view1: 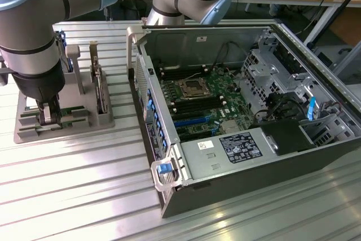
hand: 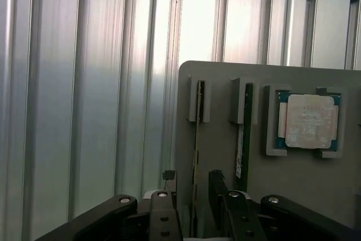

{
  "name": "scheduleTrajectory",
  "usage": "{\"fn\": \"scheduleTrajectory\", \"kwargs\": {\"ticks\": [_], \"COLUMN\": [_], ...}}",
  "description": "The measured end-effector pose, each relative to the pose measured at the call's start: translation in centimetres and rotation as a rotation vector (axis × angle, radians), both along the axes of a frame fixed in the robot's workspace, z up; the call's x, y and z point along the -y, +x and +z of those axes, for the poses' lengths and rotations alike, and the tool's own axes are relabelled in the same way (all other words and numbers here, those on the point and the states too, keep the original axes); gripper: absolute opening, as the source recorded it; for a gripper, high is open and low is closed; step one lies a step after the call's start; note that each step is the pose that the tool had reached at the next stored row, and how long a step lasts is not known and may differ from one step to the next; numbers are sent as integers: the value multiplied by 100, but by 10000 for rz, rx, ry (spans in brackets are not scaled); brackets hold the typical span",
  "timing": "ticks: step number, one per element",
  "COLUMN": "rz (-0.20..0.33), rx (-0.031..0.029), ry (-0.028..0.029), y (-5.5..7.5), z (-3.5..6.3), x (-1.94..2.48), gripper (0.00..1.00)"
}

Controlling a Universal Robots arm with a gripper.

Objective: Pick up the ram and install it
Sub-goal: 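Pick up the ram and move it above insertion slot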

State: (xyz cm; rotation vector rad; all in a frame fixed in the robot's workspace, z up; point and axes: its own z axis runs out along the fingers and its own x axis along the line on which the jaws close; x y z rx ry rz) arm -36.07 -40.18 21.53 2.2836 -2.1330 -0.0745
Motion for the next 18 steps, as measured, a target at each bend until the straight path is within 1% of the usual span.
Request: {"fn": "scheduleTrajectory", "kwargs": {"ticks": [2, 5, 10, 11, 12, 13, 18], "rz": [0, 0, 0, 0, -1, -1, 0], "rx": [-1, -1, -1, -1, -1, -2, -1], "ry": [-1, -1, -1, -1, -1, -1, -1], "y": [-10, -13, -14, -14, -14, -15, -14], "z": [-40, -66, -77, -77, -77, -77, -77], "x": [-1, -1, -1, -1, -1, -1, -1], "gripper": [36, 36, 36, 28, 16, 12, 12]}}
